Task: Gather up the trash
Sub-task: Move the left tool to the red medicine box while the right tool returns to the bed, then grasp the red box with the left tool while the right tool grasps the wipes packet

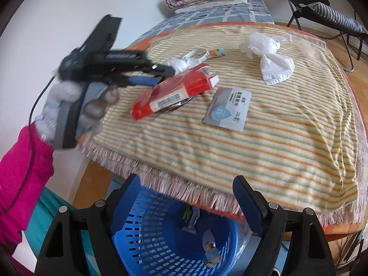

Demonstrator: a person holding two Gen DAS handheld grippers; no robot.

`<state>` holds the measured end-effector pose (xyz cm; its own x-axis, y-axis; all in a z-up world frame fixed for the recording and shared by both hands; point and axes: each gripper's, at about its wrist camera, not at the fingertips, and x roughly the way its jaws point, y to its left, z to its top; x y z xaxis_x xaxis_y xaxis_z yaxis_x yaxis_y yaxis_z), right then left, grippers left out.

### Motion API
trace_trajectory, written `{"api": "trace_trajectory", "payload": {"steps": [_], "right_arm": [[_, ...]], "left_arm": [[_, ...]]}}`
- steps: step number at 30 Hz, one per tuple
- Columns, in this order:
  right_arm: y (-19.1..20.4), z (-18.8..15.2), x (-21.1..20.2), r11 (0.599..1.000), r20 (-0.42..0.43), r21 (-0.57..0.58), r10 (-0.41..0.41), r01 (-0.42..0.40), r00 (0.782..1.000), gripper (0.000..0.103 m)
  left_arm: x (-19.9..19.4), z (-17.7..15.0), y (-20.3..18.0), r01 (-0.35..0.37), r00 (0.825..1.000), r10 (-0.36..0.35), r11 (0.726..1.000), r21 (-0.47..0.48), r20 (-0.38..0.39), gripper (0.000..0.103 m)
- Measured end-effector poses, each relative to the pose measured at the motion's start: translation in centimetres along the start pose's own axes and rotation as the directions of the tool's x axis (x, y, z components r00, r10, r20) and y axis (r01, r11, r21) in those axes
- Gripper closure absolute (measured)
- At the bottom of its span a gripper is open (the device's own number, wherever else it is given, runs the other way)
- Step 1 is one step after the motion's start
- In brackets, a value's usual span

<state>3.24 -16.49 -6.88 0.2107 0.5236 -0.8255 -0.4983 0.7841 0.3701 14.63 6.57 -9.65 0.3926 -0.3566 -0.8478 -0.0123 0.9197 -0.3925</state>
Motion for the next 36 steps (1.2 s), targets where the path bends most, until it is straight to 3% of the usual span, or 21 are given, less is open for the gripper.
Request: {"api": "trace_trajectory", "payload": {"steps": [5, 12, 14, 19, 23, 32, 36], "right_arm": [[-1.4, 1.5, 0.2, 0.999, 0.005, 0.038, -0.017, 0.017, 1.000, 0.018], [-3.5, 2.5, 0.2, 0.994, 0.005, 0.111, -0.008, 0.007, 1.000, 0.018], [-4.1, 2.6, 0.1, 0.991, 0.008, 0.135, -0.005, 0.003, 1.000, 0.018], [-5.3, 2.6, 0.2, 0.980, 0.008, 0.199, 0.016, -0.018, 1.000, 0.018], [-5.4, 2.7, 0.4, 0.979, 0.008, 0.202, 0.017, -0.018, 1.000, 0.018], [-5.3, 2.9, 0.7, 0.980, 0.008, 0.197, 0.005, -0.006, 1.000, 0.018], [-5.4, 3.2, 1.0, 0.981, 0.003, 0.194, -0.002, 0.001, 1.000, 0.018]], "left_arm": [[0.4, -1.2, -3.0, -0.071, 0.997, 0.073, 0.989, 0.129, -0.006, 0.022], [1.6, -2.2, -5.3, -0.200, 0.979, 0.205, 0.937, 0.286, 0.013, 0.017], [1.9, -1.9, -4.9, -0.220, 0.974, 0.226, 0.933, 0.286, 0.013, 0.017], [1.5, -0.6, -2.4, -0.132, 0.991, 0.131, 0.978, 0.159, 0.018, 0.013], [1.2, -0.1, -1.4, -0.091, 0.996, 0.090, 0.992, 0.086, 0.020, 0.011], [1.5, -1.0, -3.2, -0.170, 0.985, 0.169, 0.962, 0.212, 0.023, 0.011], [1.9, -0.8, -3.4, -0.200, 0.980, 0.199, 0.955, 0.217, 0.028, 0.010]]}}
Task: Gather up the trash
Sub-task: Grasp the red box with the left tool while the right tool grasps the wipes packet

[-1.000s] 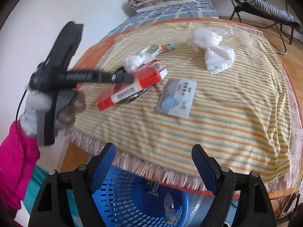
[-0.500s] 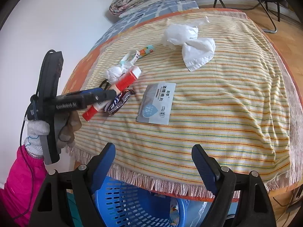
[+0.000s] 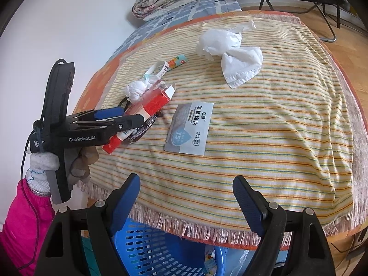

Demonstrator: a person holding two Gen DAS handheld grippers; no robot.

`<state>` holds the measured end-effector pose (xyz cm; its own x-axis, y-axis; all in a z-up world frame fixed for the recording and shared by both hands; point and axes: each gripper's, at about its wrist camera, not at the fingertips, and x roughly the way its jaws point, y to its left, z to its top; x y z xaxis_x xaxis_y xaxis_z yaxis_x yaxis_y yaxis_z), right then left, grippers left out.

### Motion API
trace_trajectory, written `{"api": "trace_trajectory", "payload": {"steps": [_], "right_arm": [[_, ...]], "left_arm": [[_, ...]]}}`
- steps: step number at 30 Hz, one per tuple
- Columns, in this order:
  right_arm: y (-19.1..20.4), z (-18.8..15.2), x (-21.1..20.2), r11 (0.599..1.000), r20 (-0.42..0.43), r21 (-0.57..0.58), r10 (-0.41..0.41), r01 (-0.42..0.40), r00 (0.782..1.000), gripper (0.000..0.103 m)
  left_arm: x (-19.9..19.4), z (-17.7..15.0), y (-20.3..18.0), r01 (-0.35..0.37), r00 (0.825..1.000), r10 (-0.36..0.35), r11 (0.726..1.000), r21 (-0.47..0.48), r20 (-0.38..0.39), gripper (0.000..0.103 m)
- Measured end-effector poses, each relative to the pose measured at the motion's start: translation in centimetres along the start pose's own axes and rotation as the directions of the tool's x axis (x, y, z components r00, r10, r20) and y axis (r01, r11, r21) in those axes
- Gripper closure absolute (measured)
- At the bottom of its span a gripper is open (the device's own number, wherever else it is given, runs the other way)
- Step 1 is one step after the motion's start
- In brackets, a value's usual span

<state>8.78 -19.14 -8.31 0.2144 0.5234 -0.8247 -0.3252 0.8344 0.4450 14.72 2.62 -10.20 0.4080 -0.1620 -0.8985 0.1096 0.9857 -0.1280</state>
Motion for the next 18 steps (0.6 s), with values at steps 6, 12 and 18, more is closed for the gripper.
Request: {"api": "trace_trajectory", "payload": {"steps": [6, 12, 18], "right_arm": [[0.2, 0.6, 0.5, 1.000, -0.003, -0.008, -0.008, 0.008, 1.000, 0.018], [0.7, 1.3, 0.7, 0.999, 0.005, -0.028, -0.020, 0.020, 1.000, 0.018], [0.8, 1.7, 0.9, 0.999, 0.010, -0.028, -0.024, 0.025, 1.000, 0.018]], "left_arm": [[0.9, 0.6, 0.2, 0.023, 1.000, -0.024, 0.999, -0.039, -0.004, 0.008], [0.8, 0.2, -0.3, 0.021, 1.000, -0.021, 0.998, -0.052, 0.003, 0.009], [0.1, -0.5, -1.5, 0.060, 0.998, -0.060, 0.998, -0.004, -0.026, 0.008]]}}
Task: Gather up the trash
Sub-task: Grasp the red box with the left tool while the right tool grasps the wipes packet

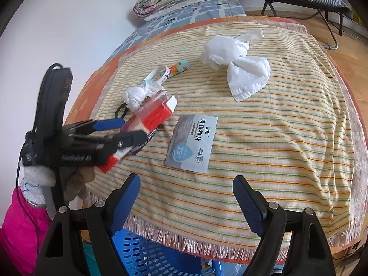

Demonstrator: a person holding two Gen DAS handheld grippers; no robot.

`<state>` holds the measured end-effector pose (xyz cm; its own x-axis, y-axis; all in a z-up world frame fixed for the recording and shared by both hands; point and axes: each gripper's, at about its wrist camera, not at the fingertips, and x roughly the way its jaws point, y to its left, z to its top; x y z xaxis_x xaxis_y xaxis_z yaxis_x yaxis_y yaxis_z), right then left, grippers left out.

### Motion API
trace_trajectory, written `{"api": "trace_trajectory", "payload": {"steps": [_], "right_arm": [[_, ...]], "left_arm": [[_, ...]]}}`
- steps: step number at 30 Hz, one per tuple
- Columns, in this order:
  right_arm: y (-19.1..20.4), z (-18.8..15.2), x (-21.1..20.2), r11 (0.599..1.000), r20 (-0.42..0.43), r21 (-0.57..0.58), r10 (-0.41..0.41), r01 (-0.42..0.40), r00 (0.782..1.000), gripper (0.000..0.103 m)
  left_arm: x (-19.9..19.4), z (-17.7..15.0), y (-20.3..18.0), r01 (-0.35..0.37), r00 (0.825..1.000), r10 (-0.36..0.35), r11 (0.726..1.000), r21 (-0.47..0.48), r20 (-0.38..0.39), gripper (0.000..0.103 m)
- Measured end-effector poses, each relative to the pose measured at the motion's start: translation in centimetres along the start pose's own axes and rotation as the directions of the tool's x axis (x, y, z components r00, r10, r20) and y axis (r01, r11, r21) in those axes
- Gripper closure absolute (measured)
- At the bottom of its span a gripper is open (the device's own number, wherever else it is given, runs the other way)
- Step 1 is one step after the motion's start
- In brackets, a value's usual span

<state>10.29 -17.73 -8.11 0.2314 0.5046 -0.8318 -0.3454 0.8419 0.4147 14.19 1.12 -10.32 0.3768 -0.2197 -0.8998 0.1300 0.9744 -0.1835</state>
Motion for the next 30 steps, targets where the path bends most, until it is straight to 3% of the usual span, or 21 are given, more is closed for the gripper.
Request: {"api": "trace_trajectory", "payload": {"steps": [8, 19, 30], "right_arm": [[0.0, 0.5, 0.6, 1.000, -0.004, -0.004, -0.022, 0.022, 1.000, 0.018], [0.5, 2.3, 3.0, 0.998, -0.031, -0.002, -0.062, 0.062, 0.998, 0.018], [2.3, 4.3, 7.3, 0.975, -0.052, -0.058, -0.217, 0.214, 0.975, 0.022]], "left_arm": [[1.3, 0.4, 0.2, -0.045, 0.999, 0.045, 0.999, -0.024, -0.017, 0.008], [-1.8, -0.2, 1.3, -0.051, 0.997, 0.054, 0.997, -0.059, 0.061, 0.009], [-4.6, -1.2, 2.7, -0.070, 0.992, 0.078, 0.994, -0.079, 0.101, 0.009]]}}
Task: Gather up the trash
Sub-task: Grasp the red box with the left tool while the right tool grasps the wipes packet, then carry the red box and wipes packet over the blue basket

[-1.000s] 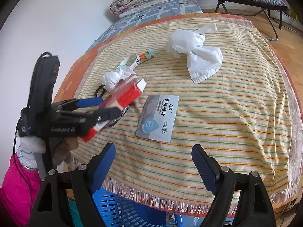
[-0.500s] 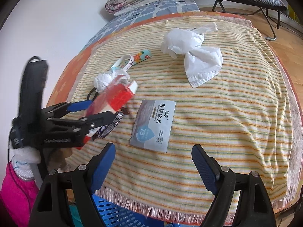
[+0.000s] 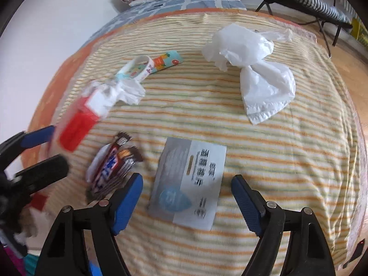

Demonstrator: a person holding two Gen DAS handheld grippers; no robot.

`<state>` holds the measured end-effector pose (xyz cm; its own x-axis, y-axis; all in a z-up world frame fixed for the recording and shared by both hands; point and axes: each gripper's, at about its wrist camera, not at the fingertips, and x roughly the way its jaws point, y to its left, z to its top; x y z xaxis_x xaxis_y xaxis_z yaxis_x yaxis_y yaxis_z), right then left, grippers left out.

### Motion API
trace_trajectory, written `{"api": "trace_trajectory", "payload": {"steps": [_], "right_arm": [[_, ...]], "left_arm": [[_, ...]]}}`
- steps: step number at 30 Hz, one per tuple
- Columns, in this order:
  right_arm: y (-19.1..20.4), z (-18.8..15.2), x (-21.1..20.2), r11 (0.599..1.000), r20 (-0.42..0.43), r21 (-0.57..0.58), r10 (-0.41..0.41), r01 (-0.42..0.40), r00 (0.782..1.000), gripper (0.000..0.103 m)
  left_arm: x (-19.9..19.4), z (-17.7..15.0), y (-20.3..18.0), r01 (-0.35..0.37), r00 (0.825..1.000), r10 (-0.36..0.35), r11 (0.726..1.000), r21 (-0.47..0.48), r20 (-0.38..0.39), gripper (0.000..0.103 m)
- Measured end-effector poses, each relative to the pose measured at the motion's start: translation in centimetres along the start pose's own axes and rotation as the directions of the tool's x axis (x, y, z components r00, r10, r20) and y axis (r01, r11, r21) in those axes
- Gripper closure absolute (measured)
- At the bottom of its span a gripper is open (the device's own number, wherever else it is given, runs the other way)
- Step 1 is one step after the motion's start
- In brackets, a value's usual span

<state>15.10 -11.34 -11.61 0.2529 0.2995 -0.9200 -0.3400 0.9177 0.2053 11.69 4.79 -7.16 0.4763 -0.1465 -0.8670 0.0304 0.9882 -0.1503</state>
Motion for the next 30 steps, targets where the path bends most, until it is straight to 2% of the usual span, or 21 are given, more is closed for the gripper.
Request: {"api": "trace_trajectory", "payload": {"steps": [2, 4, 6, 11, 19, 30], "right_arm": [[0.5, 0.2, 0.2, 0.999, 0.002, -0.028, -0.041, 0.041, 0.999, 0.032], [0.9, 0.2, 0.4, 0.995, 0.011, -0.065, -0.078, 0.078, 0.997, 0.037], [1.0, 0.1, 0.4, 0.993, 0.018, -0.082, -0.080, 0.082, 0.997, 0.038], [0.9, -0.4, -0.3, 0.991, 0.025, -0.113, -0.073, 0.076, 0.997, 0.051], [-0.2, -0.9, -1.4, 0.997, 0.037, -0.072, -0.010, 0.013, 0.999, 0.052], [-0.1, -2.3, -4.8, 0.995, 0.082, -0.092, 0.041, -0.034, 0.996, 0.052]], "left_arm": [[-0.2, -0.1, 0.2, -0.003, 1.000, 0.003, 1.000, 0.000, 0.002, 0.009], [-0.4, -0.3, 0.4, -0.007, 1.000, 0.007, 1.000, 0.000, 0.003, 0.009], [-0.5, -0.3, 0.4, -0.008, 1.000, 0.008, 1.000, -0.002, 0.004, 0.009], [-1.0, -0.5, 0.2, -0.011, 1.000, 0.011, 1.000, 0.004, 0.014, 0.009], [-1.7, -1.0, -1.2, -0.015, 1.000, 0.014, 0.999, 0.040, 0.028, 0.009], [-3.7, -2.7, -2.6, 0.013, 0.999, -0.017, 0.998, 0.068, 0.048, 0.009]]}}
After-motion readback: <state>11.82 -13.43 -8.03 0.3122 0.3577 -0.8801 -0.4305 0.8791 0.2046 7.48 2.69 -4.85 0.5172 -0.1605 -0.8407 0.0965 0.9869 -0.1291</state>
